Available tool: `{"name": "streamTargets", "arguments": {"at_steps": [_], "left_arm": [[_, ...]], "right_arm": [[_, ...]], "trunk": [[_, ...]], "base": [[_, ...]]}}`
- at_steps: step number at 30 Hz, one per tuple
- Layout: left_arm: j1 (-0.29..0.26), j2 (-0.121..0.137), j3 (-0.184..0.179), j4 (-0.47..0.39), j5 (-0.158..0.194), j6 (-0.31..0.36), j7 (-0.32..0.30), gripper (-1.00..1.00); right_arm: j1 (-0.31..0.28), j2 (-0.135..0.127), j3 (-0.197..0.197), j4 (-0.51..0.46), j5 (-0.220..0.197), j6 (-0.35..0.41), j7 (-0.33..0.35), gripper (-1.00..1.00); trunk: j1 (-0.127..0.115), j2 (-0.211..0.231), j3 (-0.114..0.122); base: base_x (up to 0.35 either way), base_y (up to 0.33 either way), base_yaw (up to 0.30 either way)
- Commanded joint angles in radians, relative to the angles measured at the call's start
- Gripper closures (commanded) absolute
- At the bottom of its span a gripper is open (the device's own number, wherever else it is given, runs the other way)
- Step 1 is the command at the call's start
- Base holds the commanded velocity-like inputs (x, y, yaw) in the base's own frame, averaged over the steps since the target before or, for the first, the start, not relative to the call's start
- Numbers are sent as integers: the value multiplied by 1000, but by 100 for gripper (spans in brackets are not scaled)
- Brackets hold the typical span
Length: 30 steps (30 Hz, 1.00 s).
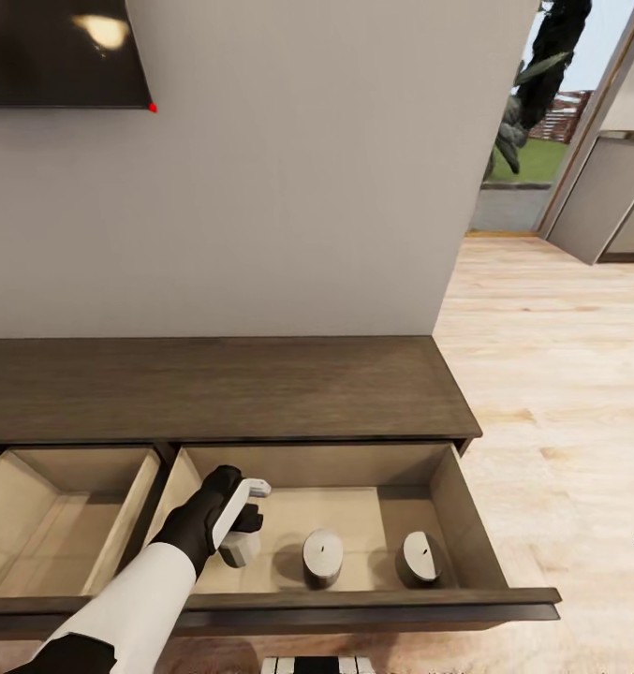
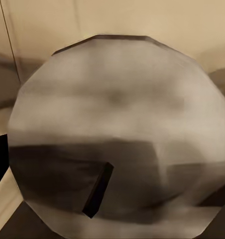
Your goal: Place each of the two pumpkins and all three candles from the living room inside a cabinet in the living room (use any cabinet), then make sure every cabinet is closed, and position the cauldron so it is next to a table in the living room.
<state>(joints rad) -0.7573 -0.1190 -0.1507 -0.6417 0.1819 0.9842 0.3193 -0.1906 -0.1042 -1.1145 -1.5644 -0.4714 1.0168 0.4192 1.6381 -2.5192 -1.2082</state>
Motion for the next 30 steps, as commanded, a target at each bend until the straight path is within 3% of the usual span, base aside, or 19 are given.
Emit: {"name": "streamTargets", "arguments": {"at_steps": [1,18,28,30], "left_arm": [[-1,1,-4,-3,5,2,7,100],[1,2,-8,1,-2,-100,3,100],[1,2,-9,1,-2,-111,3,100],[-3,5,-17,2,9,-106,2,100]], "right_arm": [[-1,0,-2,0,8,5,10,-100],[-1,1,-2,0,8,5,11,-100],[-1,0,-2,0,7,5,12,-100],[-1,-10,1,11,10,-1,9,-100]], "trunk": [[0,-1,-5],[8,-5,-71],[12,-7,-109],[12,-7,-109]], "base": [[0,0,0],[0,0,0],[0,0,0],[0,0,0]]}}
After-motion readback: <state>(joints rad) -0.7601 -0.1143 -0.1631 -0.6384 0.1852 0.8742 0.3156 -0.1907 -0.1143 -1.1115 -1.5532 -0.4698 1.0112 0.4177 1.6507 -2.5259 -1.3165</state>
